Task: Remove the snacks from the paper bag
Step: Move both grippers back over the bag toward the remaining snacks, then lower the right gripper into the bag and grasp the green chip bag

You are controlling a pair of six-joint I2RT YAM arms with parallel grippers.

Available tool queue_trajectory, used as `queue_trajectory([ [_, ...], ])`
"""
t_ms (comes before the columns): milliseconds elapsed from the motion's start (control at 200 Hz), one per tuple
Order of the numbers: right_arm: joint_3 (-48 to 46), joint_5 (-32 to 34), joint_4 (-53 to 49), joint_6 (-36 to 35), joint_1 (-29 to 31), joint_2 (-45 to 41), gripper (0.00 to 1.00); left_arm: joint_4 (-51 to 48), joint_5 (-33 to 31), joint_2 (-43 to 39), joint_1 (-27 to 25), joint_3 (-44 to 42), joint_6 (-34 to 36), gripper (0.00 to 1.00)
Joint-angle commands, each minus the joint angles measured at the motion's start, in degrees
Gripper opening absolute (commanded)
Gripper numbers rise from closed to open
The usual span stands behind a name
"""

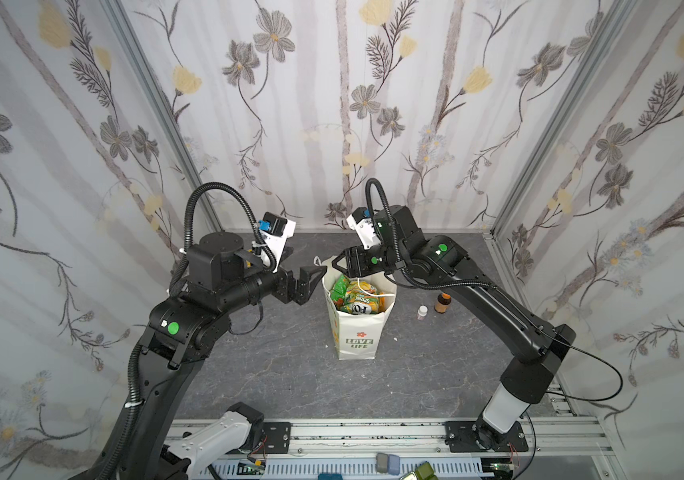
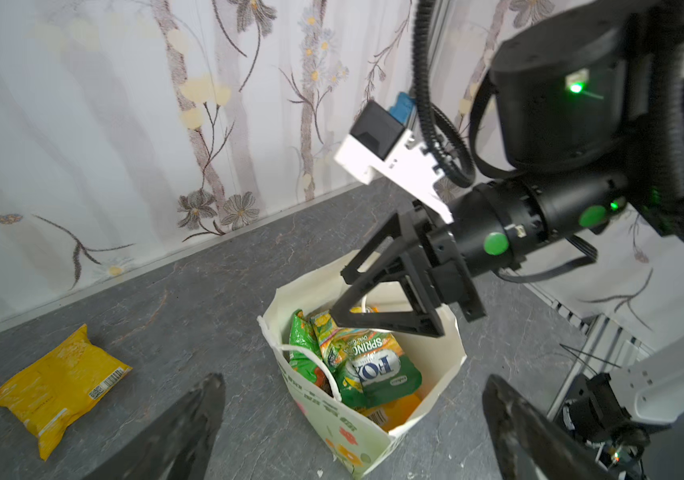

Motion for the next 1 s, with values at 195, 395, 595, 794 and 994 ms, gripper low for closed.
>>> queue_trajectory([
  [195, 2.2, 8.8, -6.2, 2.6, 0.5, 6.1, 0.5, -7.3, -6.1, -4.1, -2.2, -1.6, 5.7, 0.98],
  [395, 1.8, 10.8, -9.8, 2.6, 3.3, 8.2, 0.52, -7.3, -5.2, -3.6, -2.2, -1.1, 7.0, 0.99],
  [595, 1.8, 13.6, -12.4, 3.1, 4.4, 10.7, 0.6, -6.2, -5.1, -4.0, -2.2, -2.2, 6.9, 0.99],
  [794, 0.1, 17.8, -13.0, 2.8, 4.7, 11.3, 0.77, -4.5, -5.3, -4.3, -2.2, -2.7, 7.2, 1.0],
  [994, -4.1, 17.4, -10.1, 2.2, 4.7, 12.5, 0.88, -4.1, -4.8, -3.9, -2.2, -2.6, 7.2, 1.0],
])
